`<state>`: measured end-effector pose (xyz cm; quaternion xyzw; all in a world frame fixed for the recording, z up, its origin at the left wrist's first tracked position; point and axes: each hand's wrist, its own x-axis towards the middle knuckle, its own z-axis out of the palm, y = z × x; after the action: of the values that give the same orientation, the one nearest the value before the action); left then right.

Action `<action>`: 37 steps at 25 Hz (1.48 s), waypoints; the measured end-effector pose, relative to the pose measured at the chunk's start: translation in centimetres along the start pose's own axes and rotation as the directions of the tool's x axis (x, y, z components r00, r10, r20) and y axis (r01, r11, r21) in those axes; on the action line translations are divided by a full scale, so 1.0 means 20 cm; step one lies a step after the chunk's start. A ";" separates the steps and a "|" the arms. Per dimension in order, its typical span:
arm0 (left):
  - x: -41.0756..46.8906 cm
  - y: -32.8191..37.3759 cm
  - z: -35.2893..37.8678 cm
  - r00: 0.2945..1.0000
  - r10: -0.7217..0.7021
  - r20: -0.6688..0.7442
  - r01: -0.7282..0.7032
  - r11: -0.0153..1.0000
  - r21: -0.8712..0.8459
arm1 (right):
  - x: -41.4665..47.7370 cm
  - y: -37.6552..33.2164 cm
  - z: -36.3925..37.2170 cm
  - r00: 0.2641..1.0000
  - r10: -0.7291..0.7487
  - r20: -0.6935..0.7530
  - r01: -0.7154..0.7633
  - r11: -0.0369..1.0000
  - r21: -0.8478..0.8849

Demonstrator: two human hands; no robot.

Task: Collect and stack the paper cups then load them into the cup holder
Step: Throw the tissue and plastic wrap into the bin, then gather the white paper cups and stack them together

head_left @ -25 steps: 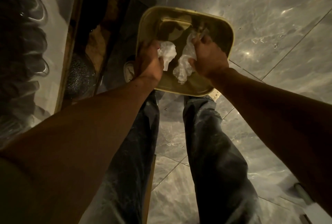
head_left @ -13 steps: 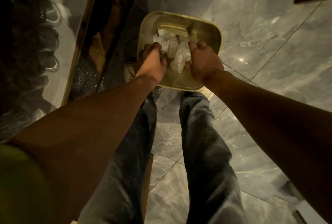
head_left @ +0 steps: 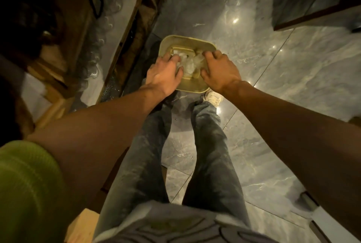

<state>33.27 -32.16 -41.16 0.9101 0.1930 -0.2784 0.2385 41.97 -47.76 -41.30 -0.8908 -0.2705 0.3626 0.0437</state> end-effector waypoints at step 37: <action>-1.35 3.69 -1.62 -0.065 0.918 -0.392 -0.820 0.175 0.545 | -3.15 1.53 -2.49 0.070 0.234 -0.970 -0.483 0.858 0.172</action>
<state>61.69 -80.34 22.80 0.8571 -0.3850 0.2711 0.2090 51.92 -100.16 25.97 -0.9473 0.0166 -0.3188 0.0265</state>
